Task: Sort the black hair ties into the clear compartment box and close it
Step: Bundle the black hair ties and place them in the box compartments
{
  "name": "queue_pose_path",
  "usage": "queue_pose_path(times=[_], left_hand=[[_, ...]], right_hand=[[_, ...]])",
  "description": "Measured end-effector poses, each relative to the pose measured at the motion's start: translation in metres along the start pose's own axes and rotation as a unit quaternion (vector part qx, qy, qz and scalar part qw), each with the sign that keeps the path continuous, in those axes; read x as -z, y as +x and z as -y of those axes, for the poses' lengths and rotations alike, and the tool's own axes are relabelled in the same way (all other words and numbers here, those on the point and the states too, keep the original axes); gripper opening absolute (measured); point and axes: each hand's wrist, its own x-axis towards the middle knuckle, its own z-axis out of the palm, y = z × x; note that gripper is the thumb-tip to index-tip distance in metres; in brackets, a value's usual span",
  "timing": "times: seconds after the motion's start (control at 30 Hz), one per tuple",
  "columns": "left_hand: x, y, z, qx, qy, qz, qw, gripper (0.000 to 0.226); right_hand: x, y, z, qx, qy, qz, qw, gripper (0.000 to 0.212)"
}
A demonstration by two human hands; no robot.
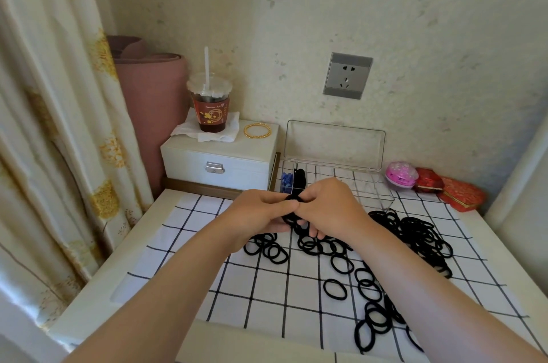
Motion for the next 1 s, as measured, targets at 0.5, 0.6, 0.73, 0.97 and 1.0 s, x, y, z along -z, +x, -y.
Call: queue_pose_path(times=[0.5, 0.6, 0.73, 0.97, 1.0], left_hand=[[0.006, 0.003, -0.006, -0.040, 0.045, -0.022, 0.998, 0.025], [0.003, 0.004, -0.008, -0.040, 0.043, -0.047, 0.997, 0.025], [0.000, 0.004, -0.009, -0.041, 0.018, -0.068, 0.997, 0.020], [-0.009, 0.007, -0.012, -0.058, 0.062, -0.061, 0.994, 0.014], [-0.010, 0.008, -0.013, -0.062, 0.081, -0.058, 0.993, 0.015]], right_hand=[[0.016, 0.000, -0.009, -0.065, 0.270, 0.116, 0.954, 0.029], [0.015, 0.000, -0.010, -0.079, 0.326, 0.128, 0.933, 0.031], [0.017, -0.002, -0.012, -0.078, 0.333, 0.116, 0.932, 0.030], [0.018, -0.005, -0.018, -0.095, 0.340, 0.079, 0.932, 0.027], [0.019, -0.005, -0.018, -0.098, 0.335, 0.067, 0.935, 0.026]])
